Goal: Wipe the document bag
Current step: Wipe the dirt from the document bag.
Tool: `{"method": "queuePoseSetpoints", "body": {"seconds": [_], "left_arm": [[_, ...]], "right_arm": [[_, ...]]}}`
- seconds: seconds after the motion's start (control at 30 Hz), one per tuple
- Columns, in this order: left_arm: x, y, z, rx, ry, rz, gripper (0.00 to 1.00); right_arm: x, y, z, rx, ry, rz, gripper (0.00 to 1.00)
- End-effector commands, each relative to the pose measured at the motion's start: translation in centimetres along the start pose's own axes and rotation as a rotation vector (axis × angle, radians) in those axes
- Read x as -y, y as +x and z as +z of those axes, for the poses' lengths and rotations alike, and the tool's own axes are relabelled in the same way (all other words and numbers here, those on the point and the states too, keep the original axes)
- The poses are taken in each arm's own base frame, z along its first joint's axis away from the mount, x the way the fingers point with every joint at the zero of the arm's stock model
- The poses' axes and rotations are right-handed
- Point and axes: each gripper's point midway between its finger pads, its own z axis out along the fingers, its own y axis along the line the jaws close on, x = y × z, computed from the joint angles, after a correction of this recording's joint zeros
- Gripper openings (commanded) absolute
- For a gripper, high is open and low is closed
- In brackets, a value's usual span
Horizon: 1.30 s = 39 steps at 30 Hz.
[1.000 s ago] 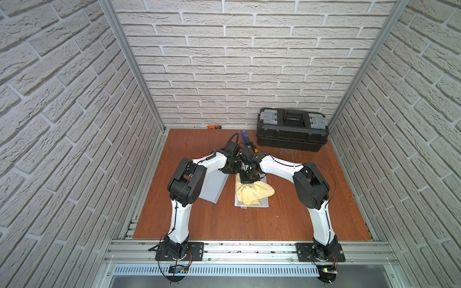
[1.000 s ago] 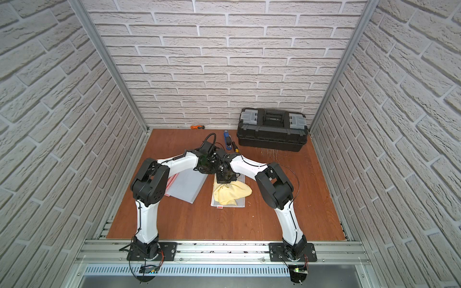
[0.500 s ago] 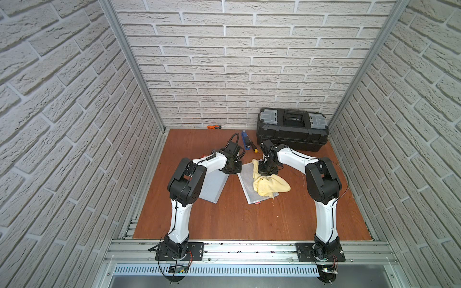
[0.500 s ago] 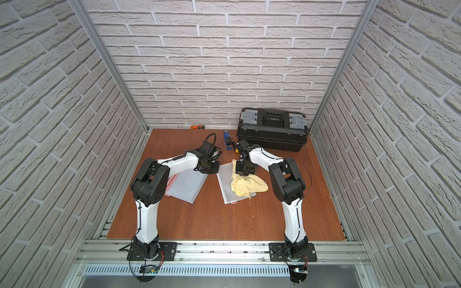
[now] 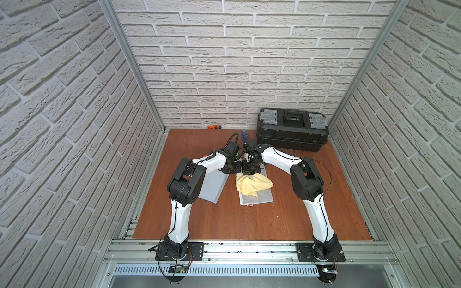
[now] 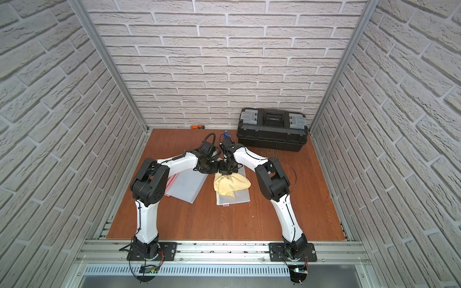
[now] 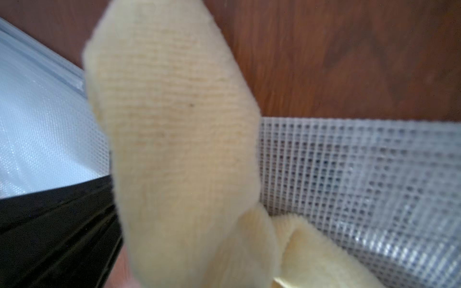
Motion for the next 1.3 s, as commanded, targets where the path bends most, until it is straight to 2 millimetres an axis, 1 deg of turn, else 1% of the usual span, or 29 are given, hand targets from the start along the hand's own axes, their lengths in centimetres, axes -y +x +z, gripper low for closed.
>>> {"method": "queuePoseSetpoints", "body": {"seconds": [0.0, 0.13, 0.27, 0.37, 0.43, 0.5, 0.6, 0.63, 0.7, 0.77, 0.83, 0.9, 0.93, 1.1, 1.2, 1.23, 1.27], "left_arm": [[-1.0, 2.7, 0.9, -0.080, -0.046, 0.006, 0.00], [-1.1, 2.7, 1.1, -0.084, -0.048, 0.007, 0.00], [-1.1, 2.8, 1.1, -0.088, -0.049, 0.009, 0.00], [-1.2, 2.8, 1.2, -0.089, -0.052, 0.010, 0.00], [-1.2, 2.8, 1.2, -0.090, -0.054, 0.010, 0.00], [-1.2, 2.8, 1.2, -0.090, -0.055, 0.010, 0.00], [-1.3, 2.7, 1.3, -0.090, -0.058, 0.008, 0.00], [-1.3, 2.7, 1.3, -0.092, -0.058, 0.009, 0.00], [-1.3, 2.8, 1.3, -0.093, -0.059, 0.006, 0.00], [-1.3, 2.8, 1.3, -0.093, -0.059, 0.008, 0.00], [-1.3, 2.7, 1.3, -0.092, -0.060, 0.007, 0.00], [-1.3, 2.8, 1.3, -0.095, -0.059, 0.005, 0.00], [-1.2, 2.7, 1.3, -0.094, -0.055, 0.005, 0.00], [-1.2, 2.7, 0.9, -0.092, -0.058, 0.007, 0.00], [-1.3, 2.8, 1.0, -0.095, -0.064, 0.008, 0.00], [-1.3, 2.8, 1.0, -0.097, -0.066, 0.009, 0.00], [-1.4, 2.8, 1.0, -0.096, -0.066, 0.008, 0.00]], "right_arm": [[2.9, 0.8, 0.5, -0.038, 0.039, 0.067, 0.02], [7.0, 1.0, -0.5, -0.027, 0.057, 0.143, 0.03], [11.2, 1.5, -2.2, -0.007, 0.080, 0.205, 0.03], [13.4, 1.9, -3.1, -0.004, 0.095, 0.232, 0.03], [14.2, 2.2, -3.4, -0.005, 0.099, 0.238, 0.03], [14.1, 2.5, -3.3, -0.010, 0.094, 0.235, 0.03], [12.2, 2.8, -3.3, -0.014, 0.074, 0.207, 0.03], [11.3, 2.8, -3.4, -0.007, 0.084, 0.181, 0.03], [8.7, 2.8, -3.8, 0.005, 0.098, 0.117, 0.03], [5.9, 3.0, -3.7, 0.004, 0.084, 0.065, 0.03], [3.3, 3.1, -2.9, -0.010, 0.023, 0.045, 0.03], [1.9, 2.6, -1.9, -0.014, -0.047, 0.067, 0.03], [1.7, 2.3, -1.4, -0.015, -0.054, 0.076, 0.03], [3.1, 0.5, -0.1, -0.031, -0.008, 0.096, 0.03], [4.9, -0.3, -0.3, -0.024, -0.015, 0.144, 0.03], [5.7, -0.6, -0.7, -0.013, -0.019, 0.163, 0.03], [7.0, -0.7, -1.1, -0.003, -0.019, 0.190, 0.03]]}}
